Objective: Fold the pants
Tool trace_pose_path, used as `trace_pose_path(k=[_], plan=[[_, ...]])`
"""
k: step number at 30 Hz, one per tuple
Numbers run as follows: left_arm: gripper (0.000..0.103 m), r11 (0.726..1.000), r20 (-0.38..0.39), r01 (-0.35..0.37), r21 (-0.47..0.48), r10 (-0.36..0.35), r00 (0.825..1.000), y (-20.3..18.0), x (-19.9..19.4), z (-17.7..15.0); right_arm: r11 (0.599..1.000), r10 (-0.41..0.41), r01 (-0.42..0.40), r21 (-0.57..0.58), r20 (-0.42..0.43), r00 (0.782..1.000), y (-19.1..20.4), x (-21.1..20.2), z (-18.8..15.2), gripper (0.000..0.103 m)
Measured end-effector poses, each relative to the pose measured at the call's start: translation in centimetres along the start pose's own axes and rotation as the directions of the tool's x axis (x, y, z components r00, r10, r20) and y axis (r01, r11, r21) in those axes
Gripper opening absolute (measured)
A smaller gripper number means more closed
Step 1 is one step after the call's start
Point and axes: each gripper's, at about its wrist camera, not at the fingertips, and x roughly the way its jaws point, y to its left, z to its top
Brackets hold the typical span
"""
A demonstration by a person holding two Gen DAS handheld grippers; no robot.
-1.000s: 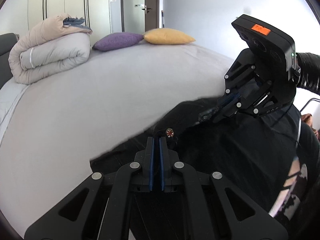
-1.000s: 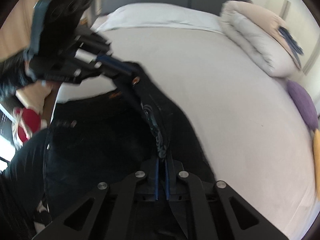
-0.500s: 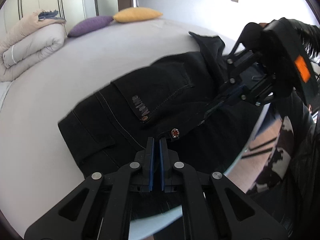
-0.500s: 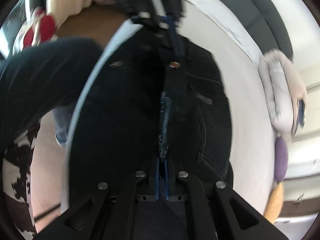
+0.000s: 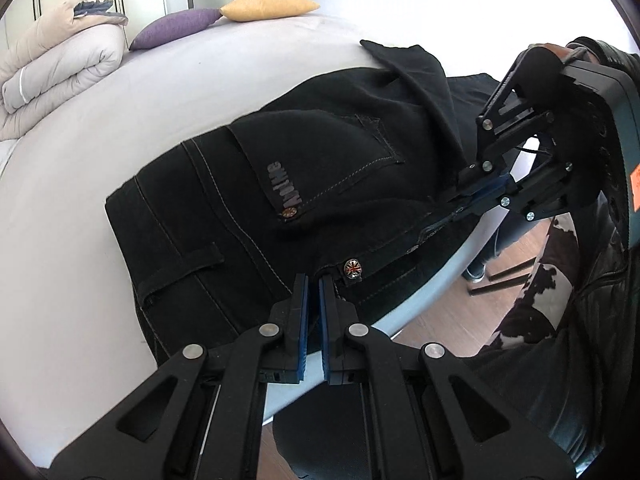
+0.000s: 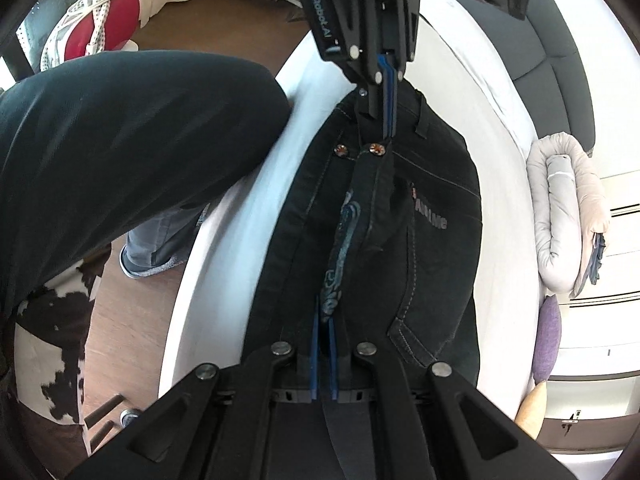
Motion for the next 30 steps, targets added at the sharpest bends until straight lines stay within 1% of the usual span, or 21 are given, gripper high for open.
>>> trace_pose_path(k=[4,7,9,11,12,15,17,19,21,23,25,26,28,30], plan=[[0.004,1.0,-0.009,-0.003,-0.005,0.003,1.0,0.0,0.1,-0.6,1.0,-0.012,0.012,-0.023,-0.02,1.0,1.5,0.1,0.4,0.005],[0.006,1.0,-0.015,-0.004,-0.009,0.004,1.0,0.1,0.2,-0.8,0.999,-0.014,0.013,-0.032,-0.028,1.0,1.7,0.5,0.2,0.005],[0.009,1.0,-0.025,-0.016,-0.013,0.016,1.0,0.1,0.4,-1.1,0.999,-0.011,0.01,-0.034,-0.035,0.999,1.7,1.1,0.2,0.005],[0.009,1.0,-0.027,-0.008,-0.03,0.007,1.0,0.3,0.4,-1.2,1.0,-0.007,0.006,-0.026,-0.043,0.999,1.8,1.6,0.5,0.006],[0.01,0.999,-0.033,0.002,-0.034,-0.003,0.999,0.3,0.1,-1.3,1.0,-0.008,0.007,-0.023,-0.045,0.999,1.8,1.7,0.6,0.006],[0.011,1.0,-0.06,0.003,-0.025,-0.005,0.998,0.3,-1.1,-1.6,1.0,-0.007,0.008,0.001,-0.046,0.999,1.8,1.8,0.9,0.008],[0.011,0.999,-0.076,-0.041,-0.025,0.039,0.996,0.8,-2.2,-1.8,1.0,-0.015,0.015,0.007,-0.047,0.999,1.9,1.9,1.0,0.008],[0.011,0.998,-0.066,-0.049,-0.05,0.046,0.997,1.4,-3.4,-1.5,1.0,-0.023,0.023,0.011,-0.049,0.999,2.4,1.9,1.1,0.008],[0.011,0.994,-0.003,-0.05,-0.095,0.05,0.999,1.8,-4.8,-0.2,0.999,-0.026,0.027,0.024,-0.05,0.998,2.4,1.9,1.2,0.008],[0.011,0.991,0.047,-0.038,-0.126,0.044,0.998,1.4,-5.0,1.2,0.999,-0.027,0.029,0.046,-0.047,0.999,2.3,1.9,1.1,0.008],[0.011,0.988,0.082,-0.03,-0.153,0.043,0.996,0.9,-4.1,3.0,0.997,-0.036,0.039,0.067,-0.044,0.998,2.3,2.0,1.1,0.009],[0.011,0.986,0.093,-0.015,-0.169,0.031,0.995,0.5,-3.1,4.0,0.996,-0.043,0.046,0.078,-0.043,0.998,2.3,2.0,1.1,0.009],[0.011,0.982,0.084,-0.008,-0.188,0.024,0.996,-0.3,-0.5,6.0,0.993,-0.056,0.06,0.104,-0.038,0.998,2.4,2.0,1.0,0.009],[0.011,0.977,0.032,-0.003,-0.214,0.01,0.999,-0.9,2.7,7.2,0.983,-0.065,0.068,0.173,-0.024,0.998,2.1,1.9,0.7,0.01]])
